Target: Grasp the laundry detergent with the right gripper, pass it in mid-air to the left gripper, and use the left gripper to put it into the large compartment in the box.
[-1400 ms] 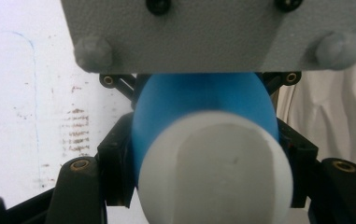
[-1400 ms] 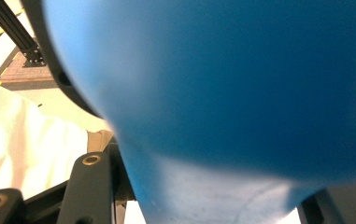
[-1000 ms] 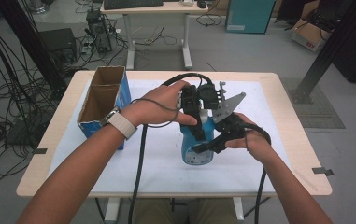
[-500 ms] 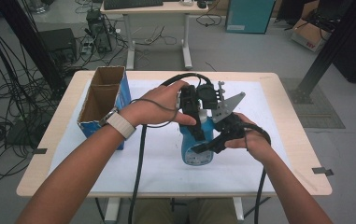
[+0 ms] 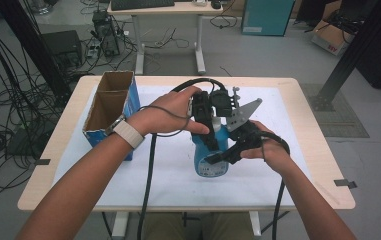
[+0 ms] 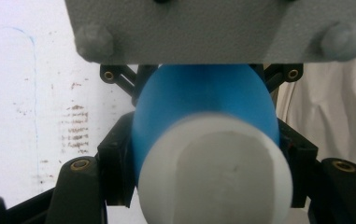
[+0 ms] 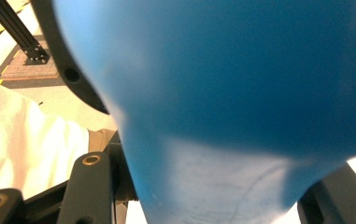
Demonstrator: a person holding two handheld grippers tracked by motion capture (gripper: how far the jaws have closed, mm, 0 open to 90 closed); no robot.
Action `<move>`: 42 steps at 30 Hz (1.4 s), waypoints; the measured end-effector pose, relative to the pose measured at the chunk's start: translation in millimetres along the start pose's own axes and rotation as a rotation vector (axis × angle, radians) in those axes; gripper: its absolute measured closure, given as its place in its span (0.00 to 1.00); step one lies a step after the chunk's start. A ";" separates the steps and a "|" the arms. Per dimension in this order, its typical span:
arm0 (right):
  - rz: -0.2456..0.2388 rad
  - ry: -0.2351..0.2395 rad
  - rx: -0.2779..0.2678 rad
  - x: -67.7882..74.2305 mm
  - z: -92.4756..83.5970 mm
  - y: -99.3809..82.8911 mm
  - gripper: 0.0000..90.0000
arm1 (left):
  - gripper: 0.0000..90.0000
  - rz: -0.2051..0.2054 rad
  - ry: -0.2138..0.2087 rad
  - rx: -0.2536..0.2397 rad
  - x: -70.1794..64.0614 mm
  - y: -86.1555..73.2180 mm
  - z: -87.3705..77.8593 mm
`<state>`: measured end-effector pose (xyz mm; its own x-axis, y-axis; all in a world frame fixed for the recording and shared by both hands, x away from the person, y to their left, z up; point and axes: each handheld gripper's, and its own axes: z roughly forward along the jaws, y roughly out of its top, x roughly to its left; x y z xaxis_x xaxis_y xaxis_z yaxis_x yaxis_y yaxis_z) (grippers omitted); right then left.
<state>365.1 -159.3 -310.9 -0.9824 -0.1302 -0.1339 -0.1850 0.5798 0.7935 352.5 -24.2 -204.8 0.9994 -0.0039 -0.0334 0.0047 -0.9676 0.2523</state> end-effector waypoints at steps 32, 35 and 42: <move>0.012 0.010 0.007 -0.1 2.5 0.5 0.48 | 0.42 0.001 -0.012 -0.001 1.8 -3.5 1.5; 0.012 0.010 0.005 0.1 2.6 0.2 0.48 | 0.42 -0.007 -0.028 0.000 1.1 -3.7 2.1; 0.015 0.009 0.007 0.8 1.7 -0.1 0.48 | 0.42 0.001 -0.009 -0.005 1.3 -3.2 1.8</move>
<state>364.3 -158.1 -312.1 -0.9847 -0.1289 -0.1169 -0.1708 0.5873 0.7911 353.7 -21.5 -207.4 0.9991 -0.0070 -0.0416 0.0040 -0.9663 0.2573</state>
